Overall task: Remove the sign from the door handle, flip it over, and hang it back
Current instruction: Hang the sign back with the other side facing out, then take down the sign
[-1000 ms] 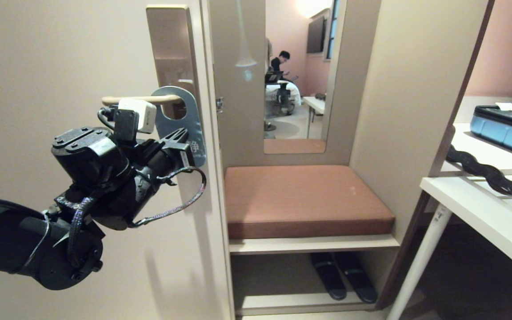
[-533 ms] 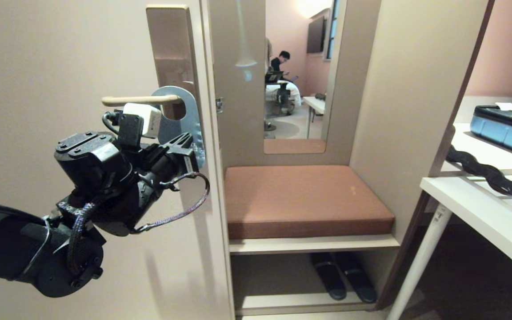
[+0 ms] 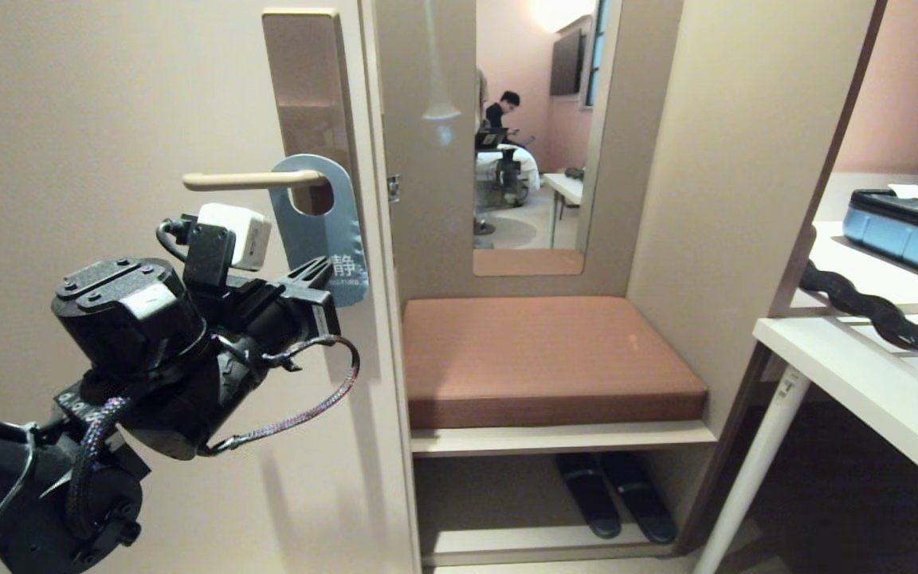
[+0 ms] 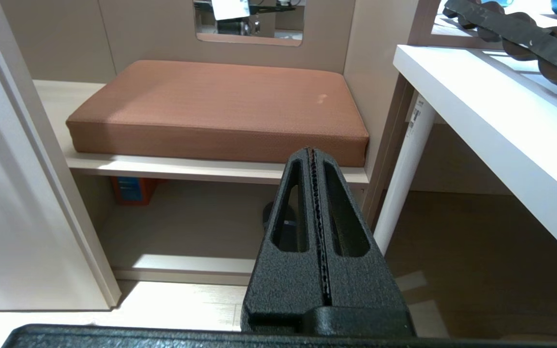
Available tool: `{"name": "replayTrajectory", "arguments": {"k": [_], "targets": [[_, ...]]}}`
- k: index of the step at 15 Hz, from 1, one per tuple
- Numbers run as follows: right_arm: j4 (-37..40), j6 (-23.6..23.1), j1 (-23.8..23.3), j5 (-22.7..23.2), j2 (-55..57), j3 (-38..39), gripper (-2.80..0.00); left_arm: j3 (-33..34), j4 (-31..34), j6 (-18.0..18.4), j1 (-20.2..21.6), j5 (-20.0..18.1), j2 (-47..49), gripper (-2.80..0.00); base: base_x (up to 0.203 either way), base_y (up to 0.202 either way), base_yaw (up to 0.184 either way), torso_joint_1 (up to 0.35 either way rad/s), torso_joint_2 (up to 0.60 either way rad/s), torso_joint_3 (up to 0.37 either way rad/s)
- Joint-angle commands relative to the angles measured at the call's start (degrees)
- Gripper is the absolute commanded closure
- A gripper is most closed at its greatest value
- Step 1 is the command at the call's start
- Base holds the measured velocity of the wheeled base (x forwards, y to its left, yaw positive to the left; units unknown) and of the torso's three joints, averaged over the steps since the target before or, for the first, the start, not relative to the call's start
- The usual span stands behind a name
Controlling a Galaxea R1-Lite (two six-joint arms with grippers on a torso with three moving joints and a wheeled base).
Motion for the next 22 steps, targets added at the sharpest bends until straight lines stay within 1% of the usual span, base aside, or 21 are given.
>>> {"name": "replayTrajectory", "arguments": {"k": [1,8,10,12,13,16,19,22], "targets": [[0.02,-0.02,0.02,0.02,0.00,0.01,0.00,2.02,-0.39,0.07,0.00,0.02,-3.06,0.00,0.000,0.000,0.000,0.000,0.00,0.000],[0.02,-0.02,0.02,0.02,0.00,0.01,0.00,11.64,-0.37,-0.12,0.74,0.14,-13.66,0.00,0.000,0.000,0.000,0.000,0.00,0.000],[0.02,-0.02,0.02,0.02,0.00,0.01,0.00,14.84,-0.29,-0.03,2.57,0.16,-17.95,0.00,0.000,0.000,0.000,0.000,0.00,0.000],[0.02,-0.02,0.02,0.02,0.00,0.01,0.00,17.92,-0.23,0.05,6.44,0.17,-21.74,0.00,0.000,0.000,0.000,0.000,0.00,0.000],[0.02,-0.02,0.02,0.02,0.00,0.01,0.00,18.96,-0.16,0.17,7.70,0.26,-23.37,0.00,0.000,0.000,0.000,0.000,0.00,0.000],[0.02,-0.02,0.02,0.02,0.00,0.01,0.00,22.98,0.52,1.78,11.33,0.34,-28.94,0.00,0.000,0.000,0.000,0.000,0.00,0.000],[0.02,-0.02,0.02,0.02,0.00,0.01,0.00,25.27,3.72,2.23,12.27,0.34,-33.42,0.00,0.000,0.000,0.000,0.000,0.00,0.000],[0.02,-0.02,0.02,0.02,0.00,0.01,0.00,26.84,4.18,2.32,12.75,1.04,-36.43,0.00,0.000,0.000,0.000,0.000,0.00,0.000]]}}
